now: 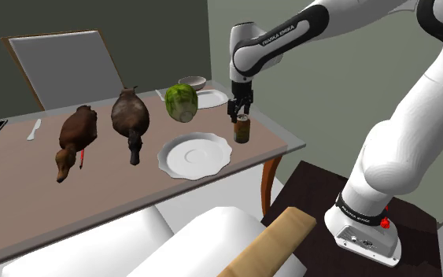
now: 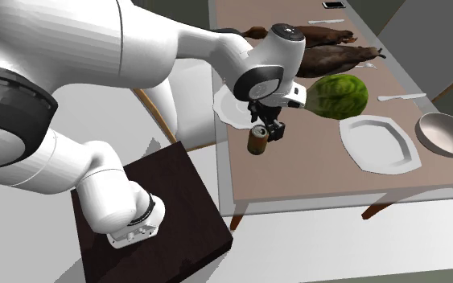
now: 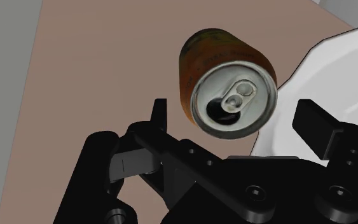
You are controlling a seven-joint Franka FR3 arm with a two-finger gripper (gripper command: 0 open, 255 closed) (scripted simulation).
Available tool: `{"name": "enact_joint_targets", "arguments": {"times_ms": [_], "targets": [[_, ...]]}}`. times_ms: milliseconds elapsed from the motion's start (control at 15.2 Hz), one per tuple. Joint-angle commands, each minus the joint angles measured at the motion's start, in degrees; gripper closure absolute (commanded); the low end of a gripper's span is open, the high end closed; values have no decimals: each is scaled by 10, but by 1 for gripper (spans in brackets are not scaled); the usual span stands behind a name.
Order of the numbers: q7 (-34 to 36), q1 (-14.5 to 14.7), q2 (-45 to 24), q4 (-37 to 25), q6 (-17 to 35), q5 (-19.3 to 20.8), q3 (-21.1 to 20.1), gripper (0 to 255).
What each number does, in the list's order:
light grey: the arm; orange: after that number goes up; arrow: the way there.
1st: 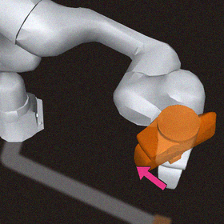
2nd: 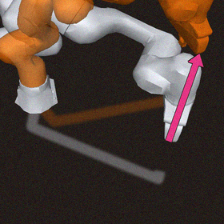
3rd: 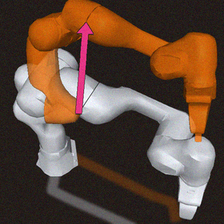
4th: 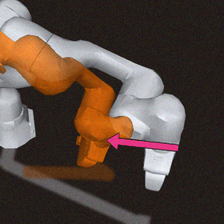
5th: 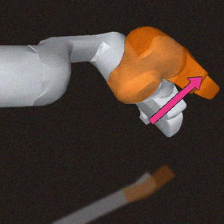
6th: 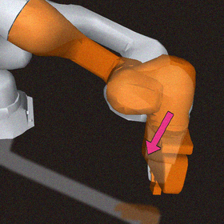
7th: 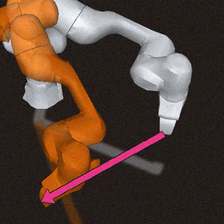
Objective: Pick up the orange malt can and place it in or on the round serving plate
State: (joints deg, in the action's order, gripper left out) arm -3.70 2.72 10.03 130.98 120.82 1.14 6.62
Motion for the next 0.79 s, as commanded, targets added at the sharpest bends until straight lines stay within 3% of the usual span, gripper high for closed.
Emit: {"name": "enact_joint_targets", "arguments": {"times_ms": [0, 594, 660, 726], "targets": [[-1, 0, -5, 11, 16, 0, 1, 0], [-2, 0, -10, 18, 29, -1, 1, 0], [-2, 0, -10, 18, 29, -1, 1, 255], [-2, 0, -10, 18, 29, -1, 1, 255]]}}
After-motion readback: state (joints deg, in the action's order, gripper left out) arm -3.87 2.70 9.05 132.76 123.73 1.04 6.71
